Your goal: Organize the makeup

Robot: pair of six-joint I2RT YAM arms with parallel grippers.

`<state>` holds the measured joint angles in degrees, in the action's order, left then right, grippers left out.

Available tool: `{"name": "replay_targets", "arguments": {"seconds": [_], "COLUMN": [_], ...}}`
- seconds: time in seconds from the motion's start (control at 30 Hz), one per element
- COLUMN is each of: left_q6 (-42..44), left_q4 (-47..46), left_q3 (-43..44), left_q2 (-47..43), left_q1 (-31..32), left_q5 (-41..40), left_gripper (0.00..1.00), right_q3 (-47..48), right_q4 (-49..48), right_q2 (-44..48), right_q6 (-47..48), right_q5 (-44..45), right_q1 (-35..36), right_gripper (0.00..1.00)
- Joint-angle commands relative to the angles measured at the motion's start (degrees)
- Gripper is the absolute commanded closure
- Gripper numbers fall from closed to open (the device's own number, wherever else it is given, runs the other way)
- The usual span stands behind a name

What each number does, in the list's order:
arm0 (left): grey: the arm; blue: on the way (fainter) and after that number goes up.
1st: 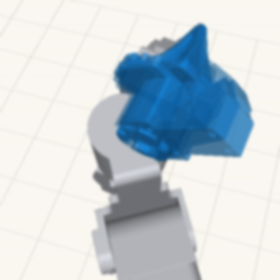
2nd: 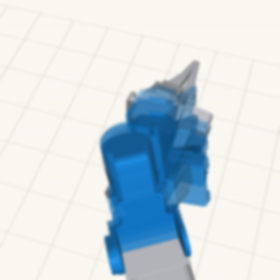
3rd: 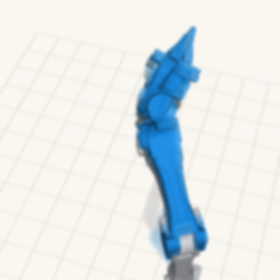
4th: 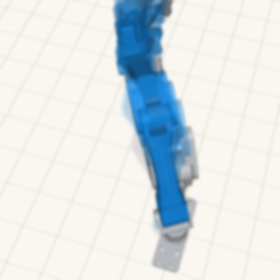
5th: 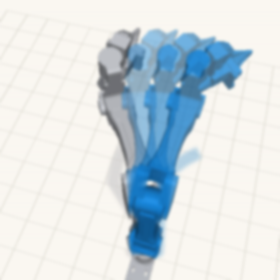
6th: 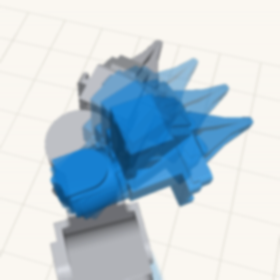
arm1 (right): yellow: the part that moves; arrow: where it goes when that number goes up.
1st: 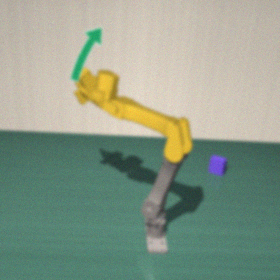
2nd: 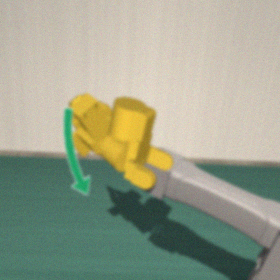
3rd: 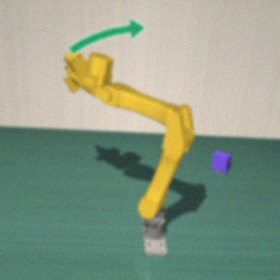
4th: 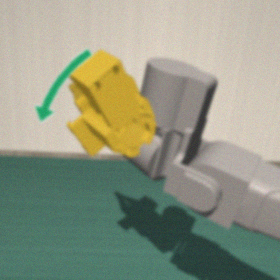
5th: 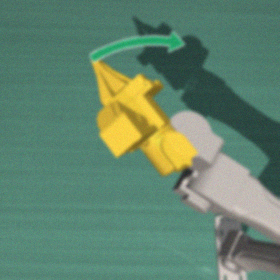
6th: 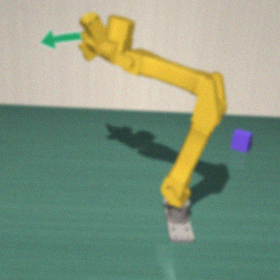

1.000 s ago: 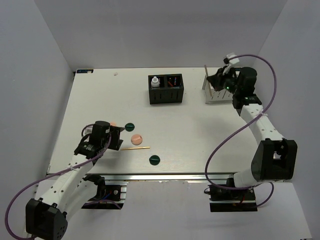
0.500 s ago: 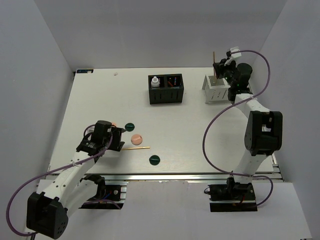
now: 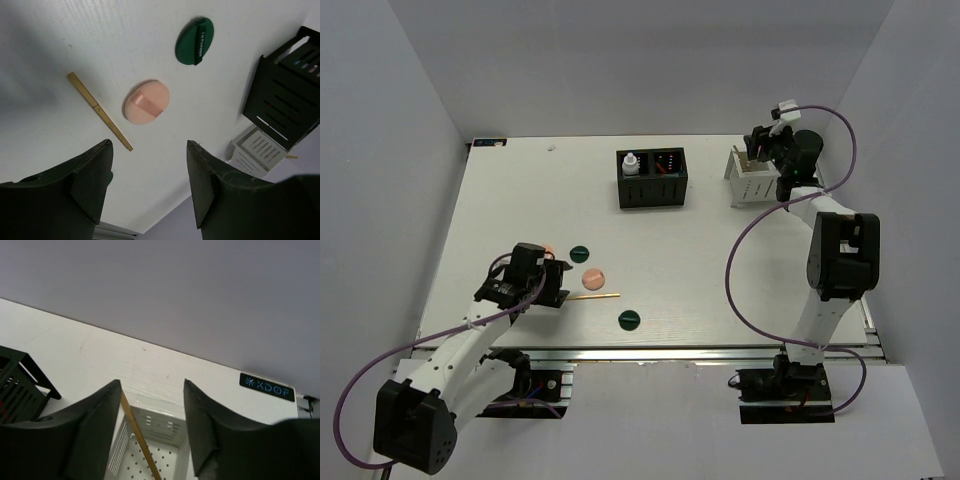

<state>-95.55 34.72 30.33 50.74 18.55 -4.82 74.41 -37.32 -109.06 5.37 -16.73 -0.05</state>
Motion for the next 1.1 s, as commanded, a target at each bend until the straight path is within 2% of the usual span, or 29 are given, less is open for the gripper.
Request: {"name": "replay_targets", "arguments": {"seconds": [0.0, 0.07, 0.17, 0.23, 0.27, 0.3, 0.33, 0.37, 0.4, 0.43, 0.47, 0.5, 0.53, 0.57, 0.6, 0.63, 0.7, 0.77, 0.8, 0.9, 1.07], "left_q6": [-0.96, -0.69, 0.44, 1.24, 2.2, 2.73, 3.78, 4.31, 4.84, 5.45, 7.2, 8.35, 11.49, 13.44, 15.89, 21.75, 27.23, 33.48, 34.63, 38.06, 38.69], "left_q4": [2.19, 2.2, 2.02, 2.63, 2.98, 3.25, 4.12, 4.56, 4.92, 5.44, 5.97, 6.58, 8.42, 9.3, 9.75, 9.93, 9.84, 9.23, 9.14, 8.61, 9.92], "left_q3": [-0.01, 0.34, 1.22, 2.01, 2.45, 3.41, 3.86, 4.3, 5.09, 5.53, 6.05, 6.67, 8.42, 9.56, 10.71, 12.98, 15.02, 16.87, 17.31, 17.66, 17.49], "left_q2": [1.37, 2.87, 4.89, 5.94, 6.82, 7.35, 8.14, 8.58, 8.85, 9.11, 9.29, 9.64, 9.64, 9.73, 9.29, 8.77, 7.19, 2.8, -0.96, -7.39, -20.3], "left_q1": [-0.18, -0.18, -0.26, -0.26, -0.18, -0.18, -0.18, -0.18, -0.18, -0.09, -0.09, -0.09, -0.18, -0.18, -0.26, -0.26, -0.35, -0.35, -0.35, -0.35, -0.35], "left_q5": [1.3, 1.83, 2.71, 2.97, 2.97, 2.89, 2.71, 2.62, 2.45, 2.01, 1.4, 0.52, -2.1, -3.52, -5.1, -7.9, -10.64, -14.05, -15.38, -20.04, -24.71], "left_gripper": [0.3, 0.3, 0.34, 0.41, 0.43, 0.46, 0.51, 0.53, 0.54, 0.55, 0.55, 0.55, 0.55, 0.55, 0.54, 0.48, 0.41, 0.34, 0.25, 0.15, 0.12], "right_q3": [-1.81, -1.9, -1.55, -0.68, -0.32, 0.29, 1.86, 3.01, 4.59, 8.08, 9.51, 9.87, 9.44, 6.3, 4.1, -0.62, -4.17, -5.76, -4.99, -0.26, 5.12], "right_q4": [-1.35, -0.74, 1.44, 5.13, 9.85, 13.47, 16.9, 21.19, 36.46, 47.41, 57.87, 73.55, 77.62, 78.45, 76.63, 69.91, 63.89, 57.11, 55.88, 55.6, 50.43], "right_q2": [3.06, 3.93, 5.95, 7.53, 9.19, 9.82, 10.44, 10.53, 10.62, 10.62, 10.62, 10.7, 11.05, 11.58, 12.19, 13.59, 14.48, 14.14, 13.52, 9.05, 1.75], "right_q6": [1.05, 0.88, 1.22, 4.63, 6.13, 8.15, 11.65, 14.73, 20.5, 28.48, 46.4, 53.28, 57.35, 57.91, 50.78, 46.45, 38.71, 34.82, 32.45, 28.83, 21.45], "right_q5": [-0.49, -0.84, -3.82, -14.42, -20.39, -33.15, -39.54, -45.35, -51.93, -52.26, -50.96, -45.98, -43.76, -41.3, -35.97, -33.39, -26.55, -21.88, -19.24, -15.09, -5.96], "right_q1": [-1.79, -2.4, -3.11, -3.2, -3.28, -3.2, -2.76, -0.84, 0.31, 3.54, 9.66, 13.12, 16.89, 24.06, 27.36, 33.48, 38.79, 45.37, 46.97, 52.16, 59.19], "right_gripper": [0.38, 0.35, 0.35, 0.39, 0.48, 0.54, 0.63, 0.67, 0.7, 0.73, 0.76, 0.76, 0.76, 0.76, 0.73, 0.66, 0.59, 0.5, 0.47, 0.38, 0.35]}}
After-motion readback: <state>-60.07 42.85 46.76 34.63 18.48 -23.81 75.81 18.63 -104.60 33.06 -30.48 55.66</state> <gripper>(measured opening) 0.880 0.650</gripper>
